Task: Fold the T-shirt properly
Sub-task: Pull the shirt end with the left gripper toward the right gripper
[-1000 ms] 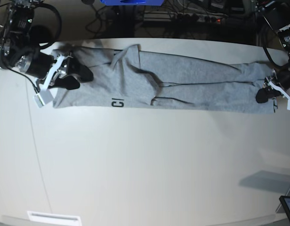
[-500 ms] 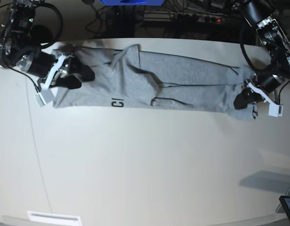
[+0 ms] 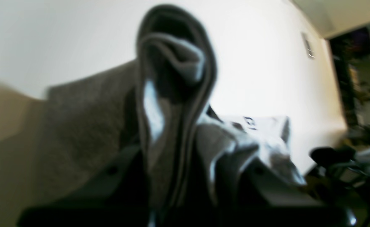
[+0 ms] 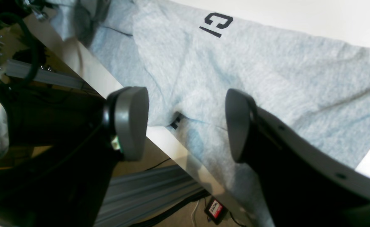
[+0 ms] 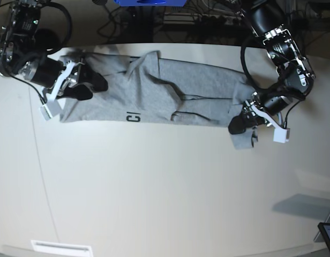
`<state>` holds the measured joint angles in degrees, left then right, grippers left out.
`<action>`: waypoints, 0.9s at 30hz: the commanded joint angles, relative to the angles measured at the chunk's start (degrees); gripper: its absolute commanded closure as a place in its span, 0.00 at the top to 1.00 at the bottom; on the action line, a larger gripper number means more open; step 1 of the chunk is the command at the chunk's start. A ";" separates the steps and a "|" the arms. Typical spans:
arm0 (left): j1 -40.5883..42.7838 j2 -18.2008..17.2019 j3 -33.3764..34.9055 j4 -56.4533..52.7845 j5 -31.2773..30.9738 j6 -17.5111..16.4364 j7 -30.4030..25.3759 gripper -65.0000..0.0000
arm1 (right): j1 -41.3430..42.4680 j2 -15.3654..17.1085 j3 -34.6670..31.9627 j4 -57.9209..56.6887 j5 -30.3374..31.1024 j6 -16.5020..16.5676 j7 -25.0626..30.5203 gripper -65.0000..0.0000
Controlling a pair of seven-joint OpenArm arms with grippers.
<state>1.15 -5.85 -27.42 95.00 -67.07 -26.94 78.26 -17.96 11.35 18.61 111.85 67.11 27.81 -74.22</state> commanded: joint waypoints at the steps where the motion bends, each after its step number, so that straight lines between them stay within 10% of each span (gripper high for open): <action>1: -0.75 -0.44 0.56 1.13 -1.11 -0.01 -0.76 0.00 | 0.24 0.38 0.33 0.72 1.42 0.36 1.03 0.57; 27: 2.33 1.50 11.02 2.19 -1.46 2.19 -0.76 0.00 | 0.33 -0.76 0.25 0.72 1.42 0.27 0.94 0.57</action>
<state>4.08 -4.19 -16.45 96.29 -66.83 -24.40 78.04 -17.96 10.17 18.61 111.85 67.09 27.81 -74.24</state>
